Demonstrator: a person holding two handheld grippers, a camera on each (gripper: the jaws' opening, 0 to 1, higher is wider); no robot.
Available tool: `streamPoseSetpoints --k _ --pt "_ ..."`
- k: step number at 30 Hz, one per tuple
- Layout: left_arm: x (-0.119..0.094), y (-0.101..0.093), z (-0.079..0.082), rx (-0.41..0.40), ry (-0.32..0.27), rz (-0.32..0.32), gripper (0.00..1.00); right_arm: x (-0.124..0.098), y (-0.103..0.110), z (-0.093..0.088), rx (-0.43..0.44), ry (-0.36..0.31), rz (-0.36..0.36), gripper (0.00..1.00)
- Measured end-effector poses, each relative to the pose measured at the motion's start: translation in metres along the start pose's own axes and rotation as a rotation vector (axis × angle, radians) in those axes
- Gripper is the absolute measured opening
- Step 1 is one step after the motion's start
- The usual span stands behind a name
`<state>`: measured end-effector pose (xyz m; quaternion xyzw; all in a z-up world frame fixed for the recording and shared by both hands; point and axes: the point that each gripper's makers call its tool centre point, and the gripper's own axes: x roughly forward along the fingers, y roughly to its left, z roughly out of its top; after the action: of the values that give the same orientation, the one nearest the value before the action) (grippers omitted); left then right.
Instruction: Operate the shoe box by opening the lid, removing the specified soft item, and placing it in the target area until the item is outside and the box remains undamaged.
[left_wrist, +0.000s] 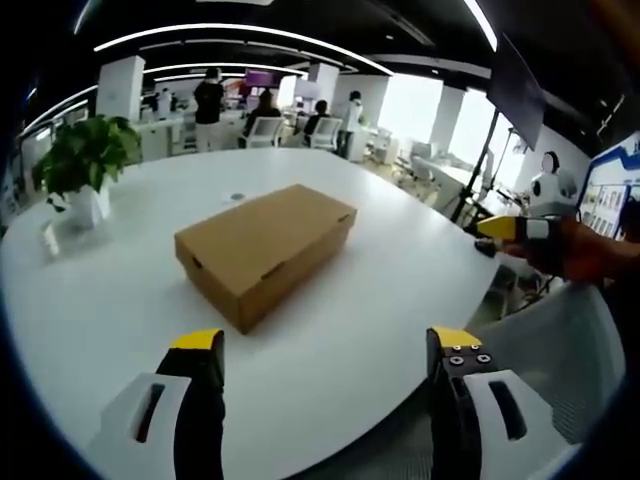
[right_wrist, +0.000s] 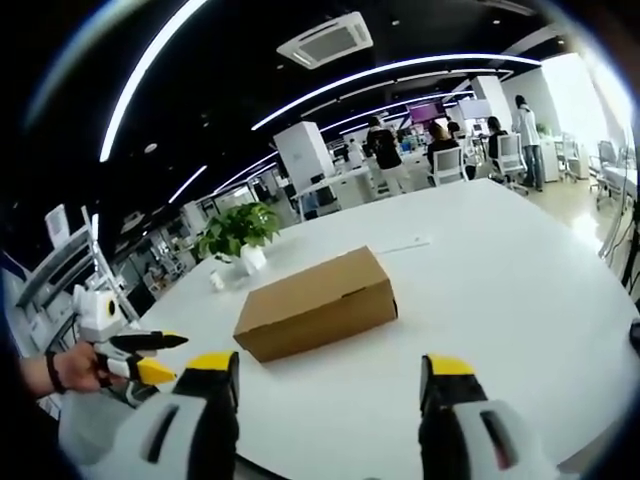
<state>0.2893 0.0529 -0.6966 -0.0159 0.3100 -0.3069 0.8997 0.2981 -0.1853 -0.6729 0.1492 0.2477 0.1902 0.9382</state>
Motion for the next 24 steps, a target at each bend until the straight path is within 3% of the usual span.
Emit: streamPoseSetpoints --k 24 --pt "-0.002 0.010 0.010 -0.024 -0.039 0.020 0.85 0.010 0.011 -0.004 -0.073 0.044 0.030 0.73"
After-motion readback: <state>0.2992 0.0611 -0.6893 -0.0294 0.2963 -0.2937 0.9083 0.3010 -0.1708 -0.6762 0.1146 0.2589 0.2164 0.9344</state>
